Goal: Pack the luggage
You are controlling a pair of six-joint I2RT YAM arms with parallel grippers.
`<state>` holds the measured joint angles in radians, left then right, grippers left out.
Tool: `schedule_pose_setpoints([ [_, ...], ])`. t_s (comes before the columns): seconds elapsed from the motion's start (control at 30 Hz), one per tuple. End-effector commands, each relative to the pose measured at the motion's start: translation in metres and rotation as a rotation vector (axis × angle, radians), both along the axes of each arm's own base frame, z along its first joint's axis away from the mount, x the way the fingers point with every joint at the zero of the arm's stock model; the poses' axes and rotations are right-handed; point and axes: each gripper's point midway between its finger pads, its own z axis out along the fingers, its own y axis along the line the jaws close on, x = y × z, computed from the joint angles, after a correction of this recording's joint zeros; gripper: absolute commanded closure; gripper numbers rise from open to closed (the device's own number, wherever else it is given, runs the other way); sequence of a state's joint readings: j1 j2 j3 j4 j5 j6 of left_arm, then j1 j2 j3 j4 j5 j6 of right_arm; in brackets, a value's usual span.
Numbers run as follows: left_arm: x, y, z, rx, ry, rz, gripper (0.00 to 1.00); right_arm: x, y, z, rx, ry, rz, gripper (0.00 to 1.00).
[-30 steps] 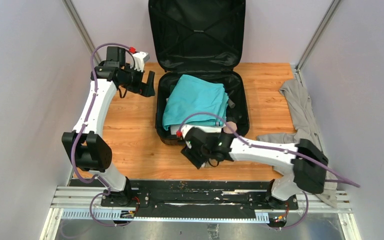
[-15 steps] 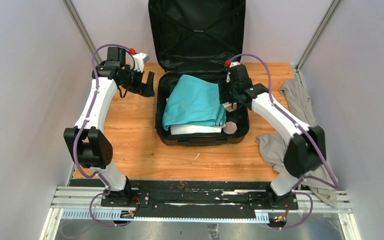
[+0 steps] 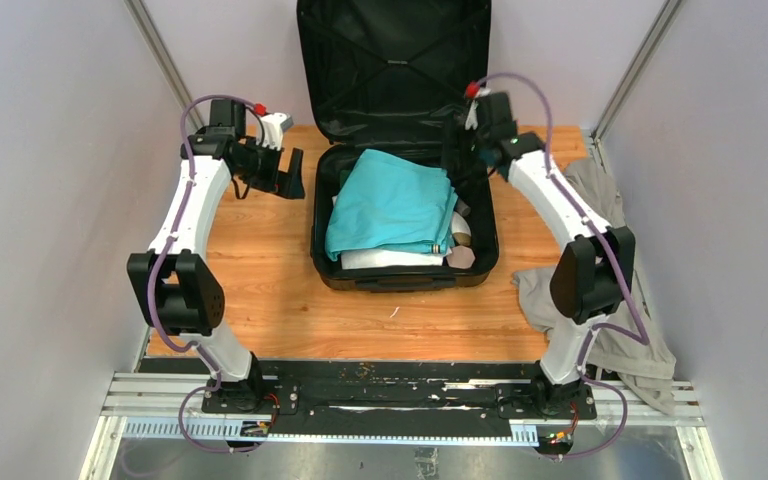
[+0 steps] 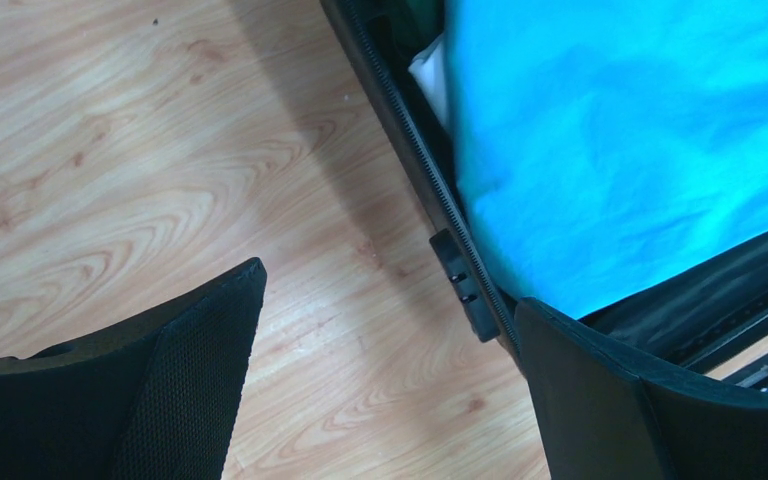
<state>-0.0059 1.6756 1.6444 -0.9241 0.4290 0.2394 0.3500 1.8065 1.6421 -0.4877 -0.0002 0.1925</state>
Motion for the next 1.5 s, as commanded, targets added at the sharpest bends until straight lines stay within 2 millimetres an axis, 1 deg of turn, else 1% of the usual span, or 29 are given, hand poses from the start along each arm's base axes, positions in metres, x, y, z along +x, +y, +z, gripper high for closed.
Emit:
schedule_pose_setpoints([
  [0.0, -0.009, 0.016, -0.016, -0.025, 0.067, 0.01, 0.0, 0.064, -0.027, 0.095, 0.116, -0.235, -0.036, 0.11],
  [0.07, -0.014, 0.019, -0.022, -0.035, 0.088, 0.008, 0.0, 0.098, -0.041, 0.113, 0.104, -0.319, -0.088, 0.12],
  [0.13, -0.019, 0.023, -0.031, -0.026, 0.111, 0.005, 0.0, 0.129, -0.049, 0.125, 0.09, -0.402, -0.11, 0.12],
  [0.2, -0.025, 0.024, -0.041, -0.022, 0.134, -0.001, 0.0, 0.157, -0.053, 0.132, 0.072, -0.472, -0.126, 0.13],
  [0.3, -0.037, 0.023, -0.054, -0.027, 0.18, -0.008, 0.0, 0.192, -0.051, 0.134, 0.064, -0.556, -0.12, 0.14],
  [0.37, -0.044, 0.022, -0.06, -0.026, 0.198, -0.017, 0.0, 0.211, -0.05, 0.133, 0.07, -0.623, -0.116, 0.15],
  [0.4, -0.049, 0.022, -0.063, -0.025, 0.205, -0.021, 0.0, 0.22, -0.05, 0.125, 0.069, -0.644, -0.119, 0.15],
  [0.47, -0.056, 0.024, -0.068, -0.012, 0.224, -0.02, 0.0, 0.235, -0.057, 0.124, 0.071, -0.697, -0.167, 0.16],
  [0.5, -0.06, 0.024, -0.071, -0.006, 0.234, -0.021, 0.0, 0.24, -0.058, 0.127, 0.091, -0.729, -0.176, 0.18],
  [0.53, -0.064, 0.025, -0.074, -0.001, 0.245, -0.021, 0.0, 0.244, -0.056, 0.13, 0.113, -0.759, -0.173, 0.22],
  [0.57, -0.066, 0.026, -0.076, 0.001, 0.253, -0.021, 0.0, 0.248, -0.052, 0.123, 0.13, -0.776, -0.163, 0.27],
  [0.6, -0.069, 0.025, -0.078, -0.004, 0.264, -0.023, 0.0, 0.249, -0.044, 0.133, 0.168, -0.851, -0.125, 0.33],
  [0.63, -0.071, 0.024, -0.08, -0.012, 0.271, -0.023, 0.0, 0.248, -0.04, 0.136, 0.19, -0.905, -0.103, 0.4],
  [0.7, -0.072, 0.019, -0.084, -0.038, 0.292, -0.025, 0.0, 0.242, -0.038, 0.142, 0.215, -0.985, -0.09, 0.55],
  [0.8, -0.069, 0.016, -0.093, -0.064, 0.33, -0.02, 0.0, 0.235, -0.034, 0.15, 0.23, -1.019, -0.055, 0.75],
  [0.9, -0.063, 0.016, -0.1, -0.068, 0.358, -0.007, 0.0, 0.221, -0.026, 0.16, 0.251, -1.057, 0.007, 0.98],
  [0.93, -0.062, 0.017, -0.1, -0.067, 0.357, -0.006, 0.0, 0.215, -0.024, 0.164, 0.255, -1.074, 0.021, 1.0],
  [0.97, -0.061, 0.017, -0.1, -0.069, 0.355, -0.006, 0.0, 0.208, -0.023, 0.167, 0.258, -1.087, 0.03, 1.0],
  [1.0, -0.062, 0.016, -0.1, -0.07, 0.356, -0.006, 0.0, 0.199, -0.023, 0.175, 0.256, -1.105, 0.039, 1.0],
  [1.1, -0.066, 0.016, -0.105, -0.07, 0.374, -0.006, 0.0, 0.18, -0.02, 0.176, 0.23, -1.122, 0.063, 1.0],
  [1.17, -0.069, 0.016, -0.111, -0.073, 0.395, -0.004, 0.0, 0.166, -0.013, 0.169, 0.198, -1.123, 0.093, 1.0],
  [1.2, -0.07, 0.015, -0.114, -0.076, 0.405, -0.003, 0.0, 0.159, -0.01, 0.155, 0.173, -1.107, 0.105, 1.0],
  [1.23, -0.07, 0.015, -0.115, -0.08, 0.409, -0.003, 0.0, 0.15, -0.007, 0.148, 0.145, -1.105, 0.117, 1.0],
  [1.37, -0.068, 0.011, -0.12, -0.108, 0.407, 0.014, 0.0, 0.116, -0.007, 0.127, 0.077, -1.128, 0.08, 1.0],
  [1.47, -0.066, 0.009, -0.13, -0.124, 0.432, 0.029, 0.0, 0.092, -0.005, 0.104, 0.015, -1.132, 0.075, 1.0],
])
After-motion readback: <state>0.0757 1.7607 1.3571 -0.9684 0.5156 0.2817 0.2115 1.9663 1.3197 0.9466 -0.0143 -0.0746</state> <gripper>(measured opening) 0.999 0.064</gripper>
